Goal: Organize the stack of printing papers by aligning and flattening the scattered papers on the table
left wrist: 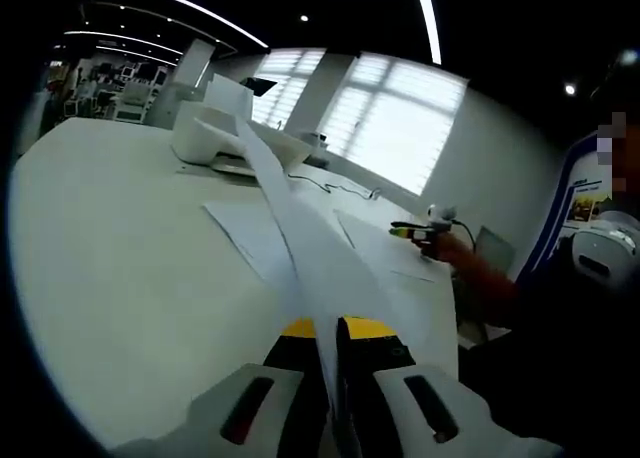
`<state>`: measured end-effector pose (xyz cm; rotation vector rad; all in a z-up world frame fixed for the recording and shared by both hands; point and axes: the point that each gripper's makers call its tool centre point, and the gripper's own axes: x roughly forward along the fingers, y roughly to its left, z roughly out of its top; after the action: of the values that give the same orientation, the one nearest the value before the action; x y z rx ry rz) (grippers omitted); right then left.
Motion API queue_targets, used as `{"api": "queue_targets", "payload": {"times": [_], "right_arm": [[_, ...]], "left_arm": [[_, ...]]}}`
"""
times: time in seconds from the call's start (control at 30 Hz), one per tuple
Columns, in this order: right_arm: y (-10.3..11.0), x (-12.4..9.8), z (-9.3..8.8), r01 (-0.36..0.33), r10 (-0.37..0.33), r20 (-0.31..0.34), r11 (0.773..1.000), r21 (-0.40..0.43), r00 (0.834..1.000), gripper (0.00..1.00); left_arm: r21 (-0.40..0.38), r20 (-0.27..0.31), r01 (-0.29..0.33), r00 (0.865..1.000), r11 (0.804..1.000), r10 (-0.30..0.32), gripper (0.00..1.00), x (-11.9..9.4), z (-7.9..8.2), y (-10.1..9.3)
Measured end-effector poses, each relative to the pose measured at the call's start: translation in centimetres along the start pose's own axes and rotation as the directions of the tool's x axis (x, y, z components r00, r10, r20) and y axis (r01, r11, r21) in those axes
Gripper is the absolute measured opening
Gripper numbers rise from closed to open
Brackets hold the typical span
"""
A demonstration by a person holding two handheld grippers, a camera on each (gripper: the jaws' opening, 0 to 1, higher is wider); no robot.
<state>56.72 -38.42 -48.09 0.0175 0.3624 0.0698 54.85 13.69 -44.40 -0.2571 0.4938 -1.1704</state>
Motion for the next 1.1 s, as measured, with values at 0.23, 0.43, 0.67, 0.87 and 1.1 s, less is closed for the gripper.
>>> {"api": "queue_targets", "payload": {"times": [0.23, 0.43, 0.67, 0.87, 1.1], "right_arm": [[-1.2, 0.3, -0.8, 0.011, -0.01, -0.016, 0.999, 0.034, 1.0, 0.9], [-1.6, 1.0, -1.3, 0.01, -0.008, -0.044, 0.999, 0.04, 0.999, 0.89], [-1.9, 1.3, -1.3, 0.02, -0.018, -0.05, 0.999, 0.042, 0.999, 0.89], [-2.1, 1.5, -1.8, 0.033, -0.03, -0.074, 0.999, 0.04, 0.997, 0.87], [-2.6, 1.8, -2.2, 0.059, -0.059, -0.08, 0.998, 0.001, 0.995, 0.85]], "left_arm": [[-0.003, -0.003, -0.001, 1.0, 1.0, 0.001, 0.07, 0.0, -0.2, 0.0], [-0.003, -0.004, -0.001, 1.0, 1.0, 0.001, 0.07, 0.0, -0.2, 0.0], [-0.004, -0.007, -0.001, 1.0, 1.0, 0.001, 0.07, 0.0, -0.3, -0.1], [-0.003, -0.007, 0.0, 1.0, 1.0, 0.0, 0.07, -0.1, -0.2, 0.0], [-0.004, -0.005, 0.002, 1.0, 1.0, -0.002, 0.07, -0.1, -0.2, 0.1]]}}
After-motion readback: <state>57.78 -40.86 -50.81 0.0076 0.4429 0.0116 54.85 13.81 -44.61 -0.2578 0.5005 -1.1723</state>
